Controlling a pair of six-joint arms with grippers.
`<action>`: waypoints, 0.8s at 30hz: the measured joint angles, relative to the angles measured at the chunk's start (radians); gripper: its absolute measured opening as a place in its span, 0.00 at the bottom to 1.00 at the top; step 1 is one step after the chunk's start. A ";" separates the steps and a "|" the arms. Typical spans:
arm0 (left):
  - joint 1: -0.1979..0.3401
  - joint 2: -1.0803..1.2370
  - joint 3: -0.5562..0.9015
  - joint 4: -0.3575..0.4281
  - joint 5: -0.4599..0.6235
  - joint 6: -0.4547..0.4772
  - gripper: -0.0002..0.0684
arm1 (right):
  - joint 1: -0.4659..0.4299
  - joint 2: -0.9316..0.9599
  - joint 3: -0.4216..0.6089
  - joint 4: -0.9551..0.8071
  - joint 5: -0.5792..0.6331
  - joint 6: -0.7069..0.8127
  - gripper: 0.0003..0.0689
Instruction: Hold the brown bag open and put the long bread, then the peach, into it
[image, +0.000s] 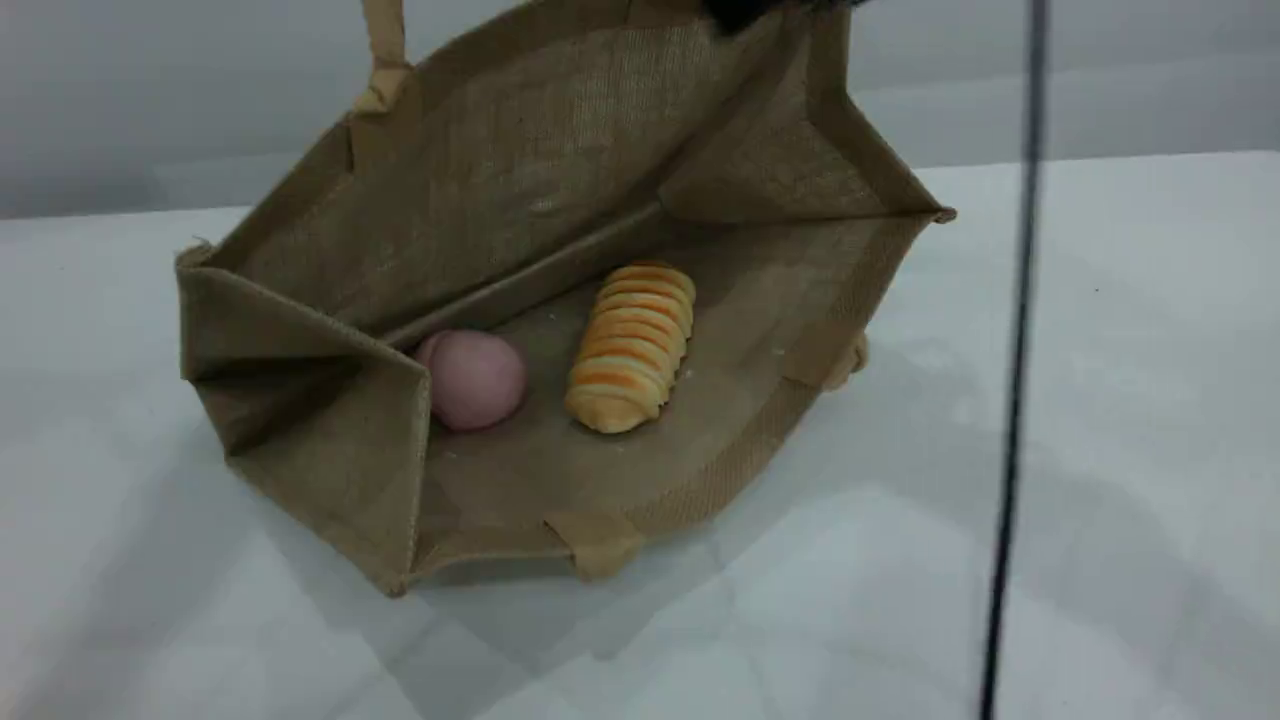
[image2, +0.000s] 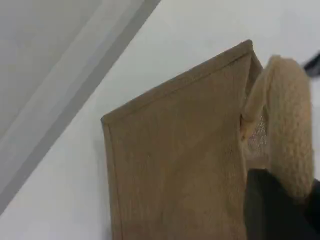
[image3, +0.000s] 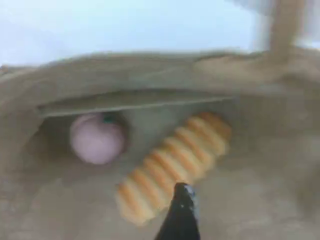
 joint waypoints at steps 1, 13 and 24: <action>0.000 0.000 0.000 0.000 0.000 0.000 0.13 | -0.029 -0.026 0.000 0.001 0.007 0.000 0.85; 0.000 0.000 0.000 -0.011 -0.006 0.002 0.41 | -0.272 -0.201 0.000 0.003 0.110 0.002 0.85; 0.000 -0.035 -0.003 0.069 0.000 -0.156 0.87 | -0.278 -0.312 -0.053 0.004 0.248 0.064 0.85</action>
